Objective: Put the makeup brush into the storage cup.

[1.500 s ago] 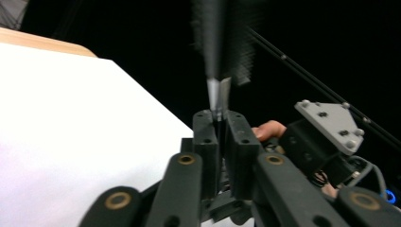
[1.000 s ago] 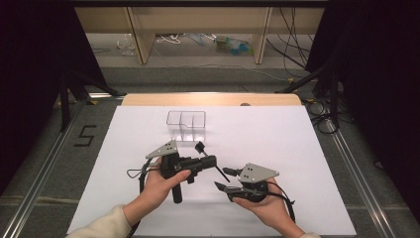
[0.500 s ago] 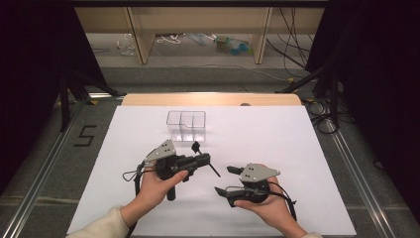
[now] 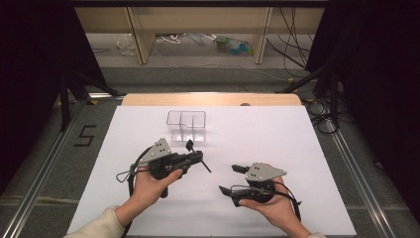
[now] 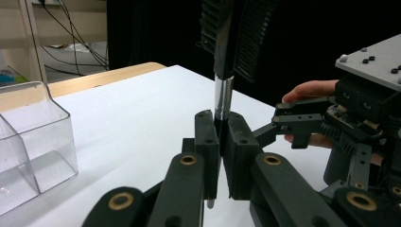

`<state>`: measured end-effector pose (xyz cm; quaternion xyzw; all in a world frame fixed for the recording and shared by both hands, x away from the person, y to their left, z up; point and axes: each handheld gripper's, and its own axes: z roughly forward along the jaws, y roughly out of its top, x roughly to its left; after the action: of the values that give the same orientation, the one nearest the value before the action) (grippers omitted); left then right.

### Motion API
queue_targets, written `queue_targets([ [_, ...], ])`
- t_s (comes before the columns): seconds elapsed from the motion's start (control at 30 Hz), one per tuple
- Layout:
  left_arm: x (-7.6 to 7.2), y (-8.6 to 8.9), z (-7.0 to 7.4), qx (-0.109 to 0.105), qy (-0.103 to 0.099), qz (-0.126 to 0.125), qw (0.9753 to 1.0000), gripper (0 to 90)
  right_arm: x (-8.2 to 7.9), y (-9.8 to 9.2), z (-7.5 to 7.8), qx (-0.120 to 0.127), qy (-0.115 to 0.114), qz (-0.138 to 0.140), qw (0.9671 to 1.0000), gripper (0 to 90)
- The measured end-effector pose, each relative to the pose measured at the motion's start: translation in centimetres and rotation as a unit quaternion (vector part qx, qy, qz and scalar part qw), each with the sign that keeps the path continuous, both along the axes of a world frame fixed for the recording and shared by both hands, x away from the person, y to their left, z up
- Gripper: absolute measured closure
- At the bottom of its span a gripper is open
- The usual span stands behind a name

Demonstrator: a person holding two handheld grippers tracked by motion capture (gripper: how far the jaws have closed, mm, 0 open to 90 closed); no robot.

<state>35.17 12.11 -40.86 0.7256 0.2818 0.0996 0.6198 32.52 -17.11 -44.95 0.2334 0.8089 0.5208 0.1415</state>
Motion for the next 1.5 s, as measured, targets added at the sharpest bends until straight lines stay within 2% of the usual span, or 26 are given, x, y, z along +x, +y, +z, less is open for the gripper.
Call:
queue_targets([
  [0.03, -0.1, 0.0, 0.0, -0.006, 0.010, 0.010, 0.9999, 85.0, -0.1, -0.2, 0.2, -0.012, 0.003, -0.007, 0.9999, 21.9],
  [0.1, -0.1, 0.2, -0.1, -0.001, 0.007, 0.010, 0.9999, 85.0, -0.1, -0.2, 0.1, 0.001, -0.005, -0.005, 1.0000, 21.7],
  [0.23, 0.0, 0.7, 0.0, 0.009, -0.004, 0.013, 0.9999, 85.0, -0.3, -0.6, 0.3, 0.000, -0.008, -0.008, 0.9999, 21.6],
  [0.27, 0.0, 0.8, 0.1, 0.007, 0.000, 0.019, 0.9998, 85.0, -0.4, -0.8, 0.5, 0.002, -0.003, -0.008, 1.0000, 21.5],
  [0.33, 0.0, 1.1, 0.2, 0.014, -0.008, 0.024, 0.9996, 85.0, -0.4, -1.1, 0.6, 0.009, -0.013, -0.012, 0.9998, 21.5],
  [0.4, 0.1, 1.4, 0.3, 0.018, -0.012, 0.029, 0.9993, 85.0, -0.5, -1.4, 0.7, 0.014, -0.014, -0.017, 0.9997, 21.5],
  [0.43, 0.0, 1.4, 0.3, 0.016, -0.007, 0.037, 0.9992, 85.0, -0.6, -1.7, 0.8, 0.011, -0.014, -0.017, 0.9997, 21.5],
  [0.47, 0.1, 1.6, 0.3, 0.019, -0.010, 0.035, 0.9992, 85.0, -0.6, -1.8, 0.8, 0.016, -0.019, -0.021, 0.9995, 21.5],
  [0.5, 0.1, 1.7, 0.3, 0.020, -0.009, 0.038, 0.9990, 85.0, -0.7, -2.1, 1.0, 0.013, -0.014, -0.022, 0.9996, 21.5],
  [0.53, 0.1, 1.7, 0.4, 0.019, -0.011, 0.040, 0.9990, 85.0, -0.6, -2.2, 0.9, 0.022, -0.022, -0.023, 0.9993, 21.5],
  [0.6, 0.2, 1.9, 0.4, 0.025, -0.018, 0.040, 0.9987, 85.0, -0.7, -2.7, 1.1, 0.014, -0.021, -0.029, 0.9993, 21.5],
  [0.67, 0.2, 2.0, 0.4, 0.025, -0.014, 0.048, 0.9985, 85.0, -0.8, -3.1, 1.2, 0.009, -0.020, -0.035, 0.9991, 21.5],
  [0.7, 0.2, 2.0, 0.4, 0.026, -0.015, 0.047, 0.9984, 85.0, -0.7, -3.0, 1.1, 0.022, -0.028, -0.033, 0.9988, 21.4],
  [0.73, 0.2, 2.1, 0.4, 0.026, -0.014, 0.050, 0.9983, 85.0, -0.8, -3.2, 1.2, 0.015, -0.024, -0.034, 0.9990, 21.4],
  [0.77, 0.3, 2.2, 0.4, 0.030, -0.020, 0.047, 0.9983, 85.0, -0.9, -3.3, 1.2, 0.015, -0.023, -0.035, 0.9990, 21.4],
  [0.9, 0.3, 2.4, 0.5, 0.029, -0.016, 0.055, 0.9979, 85.0, -0.9, -3.6, 1.2, 0.018, -0.031, -0.042, 0.9985, 21.2],
  [1.1, 0.4, 2.9, 0.6, 0.035, -0.021, 0.065, 0.9971, 85.0, -1.1, -4.4, 1.3, 0.017, -0.028, -0.052, 0.9981, 20.6],
  [1.3, 0.4, 3.1, 0.6, 0.036, -0.015, 0.073, 0.9966, 85.0, -1.5, -5.2, 1.4, 0.014, -0.029, -0.060, 0.9976, 20.0],
  [1.37, 0.5, 3.3, 0.6, 0.041, -0.021, 0.073, 0.9963, 85.0, -1.6, -5.3, 1.5, 0.020, -0.032, -0.064, 0.9973, 20.0],
  [1.4, 0.4, 3.3, 0.6, 0.037, -0.015, 0.078, 0.9962, 85.0, -1.6, -5.5, 1.5, 0.017, -0.031, -0.062, 0.9974, 20.0],
  [1.43, 0.5, 3.5, 0.7, 0.041, -0.021, 0.077, 0.9960, 85.0, -1.6, -5.6, 1.5, 0.015, -0.029, -0.062, 0.9975, 19.9],
  [1.47, 0.5, 3.5, 0.6, 0.037, -0.016, 0.081, 0.9959, 85.0, -1.6, -5.7, 1.5, 0.015, -0.029, -0.063, 0.9975, 19.8],
  [1.5, 0.5, 3.6, 0.7, 0.041, -0.020, 0.079, 0.9958, 85.0, -1.7, -5.7, 1.5, 0.014, -0.029, -0.063, 0.9975, 19.7],
])
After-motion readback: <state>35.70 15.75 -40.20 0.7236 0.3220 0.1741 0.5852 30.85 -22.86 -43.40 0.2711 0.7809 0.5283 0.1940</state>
